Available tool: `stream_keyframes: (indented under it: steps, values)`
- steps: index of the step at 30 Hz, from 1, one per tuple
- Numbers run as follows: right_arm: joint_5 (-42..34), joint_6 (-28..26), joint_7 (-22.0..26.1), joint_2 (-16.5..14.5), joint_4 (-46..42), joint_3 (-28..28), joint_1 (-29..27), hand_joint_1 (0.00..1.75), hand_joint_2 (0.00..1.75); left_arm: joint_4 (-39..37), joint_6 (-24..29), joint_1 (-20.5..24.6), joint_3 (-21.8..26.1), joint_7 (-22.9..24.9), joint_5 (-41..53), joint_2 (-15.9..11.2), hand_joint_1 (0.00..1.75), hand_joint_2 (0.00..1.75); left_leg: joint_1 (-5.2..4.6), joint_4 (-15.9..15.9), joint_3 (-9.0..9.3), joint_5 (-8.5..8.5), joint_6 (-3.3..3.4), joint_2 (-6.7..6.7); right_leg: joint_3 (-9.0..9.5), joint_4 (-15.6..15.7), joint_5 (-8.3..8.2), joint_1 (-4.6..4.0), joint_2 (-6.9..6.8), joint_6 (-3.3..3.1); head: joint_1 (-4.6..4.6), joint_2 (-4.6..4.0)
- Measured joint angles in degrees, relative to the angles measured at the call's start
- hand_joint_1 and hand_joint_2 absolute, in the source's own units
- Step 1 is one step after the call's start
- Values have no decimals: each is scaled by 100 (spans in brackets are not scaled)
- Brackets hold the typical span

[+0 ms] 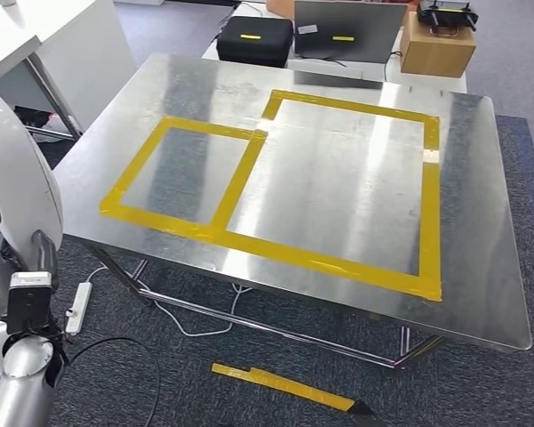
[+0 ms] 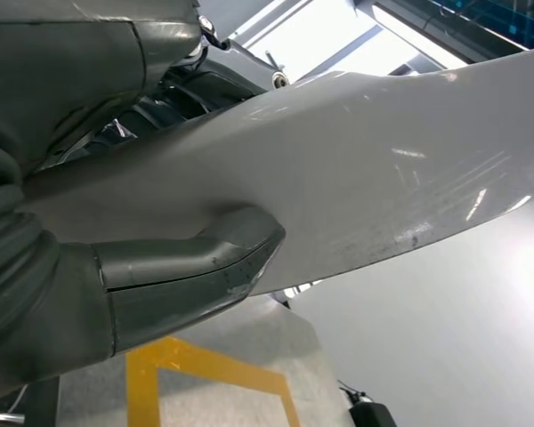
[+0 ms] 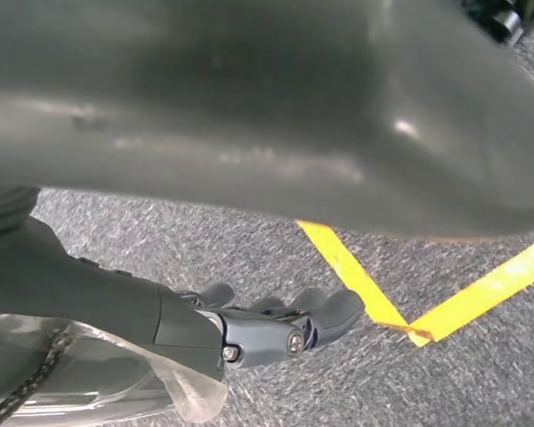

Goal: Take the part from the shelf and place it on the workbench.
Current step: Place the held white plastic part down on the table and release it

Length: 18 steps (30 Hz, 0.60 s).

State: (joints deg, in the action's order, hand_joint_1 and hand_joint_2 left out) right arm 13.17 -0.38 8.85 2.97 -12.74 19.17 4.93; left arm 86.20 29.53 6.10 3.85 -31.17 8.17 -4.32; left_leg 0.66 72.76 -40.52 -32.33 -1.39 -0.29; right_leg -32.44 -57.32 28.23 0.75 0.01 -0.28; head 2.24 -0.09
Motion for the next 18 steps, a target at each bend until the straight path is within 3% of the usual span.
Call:
stream_keyframes:
  steps: [2, 4, 8, 10, 12, 14, 15, 16, 18]
  values:
    - [1, 1, 0, -1, 0, 0, 0, 0, 0, 0, 0, 2, 0, 0, 1, -5, 175, 175, 5, -647, 296, 405, 17, 9, 41, -1, 24, 1, 4, 22, 1, 0]
    - [1, 1, 0, -2, 0, 0, 3, 0, 0, 0, 0, 4, 0, 0, 2, -7, 175, 175, 6, -1017, 473, 597, 29, 14, 64, -1, 37, 1, 6, 35, 1, 0]
    - [1, 1, 0, -2, 0, 0, 4, 0, 0, 0, 0, 8, 0, 0, 1, -7, 175, 175, 1, -1122, 529, 604, 38, 15, 65, -2, 43, -5, 6, 46, -1, 0]
    - [1, 1, 0, -2, 0, 0, 9, 0, 0, 0, 3, 15, 1, 0, 1, -8, 175, 175, -16, -1325, 615, 581, 91, 11, 57, -3, 56, -23, 4, 104, -6, 0]
    - [1, 1, 1, -3, 0, 2, 15, 0, 0, 1, 9, 18, 2, 0, 4, -9, 175, 175, -24, -1465, 677, 559, 225, 10, -273, -610, 370, -23, 0, 210, -29, 0]
    - [1, 0, 2, -4, 0, 4, 2, 0, 0, 2, 12, 10, 4, -1, 5, -6, 175, 175, -25, -1491, 706, 553, 324, 12, -767, -1496, 720, -12, -1, 274, -51, 0]
    - [1, -1, 2, -4, 0, 4, -9, 0, 0, 1, 12, 2, 4, -1, 4, -4, 175, 175, -29, -1491, 711, 546, 331, 10, -886, -1672, 726, -13, -1, 278, -51, 0]
    - [1, -1, 3, -4, 0, 4, -15, 0, 0, 1, 12, -4, 4, -1, 3, -3, 175, 175, -31, -1489, 723, 537, 332, 6, -889, -1598, 598, -14, -1, 273, -52, 0]
    - [1, -1, 5, -4, 0, 4, -9, 0, 0, 0, 12, -7, 4, 0, 2, -3, 175, 175, -31, -1486, 759, 508, 313, -2, -609, -915, 166, -14, -2, 246, -54, 0]
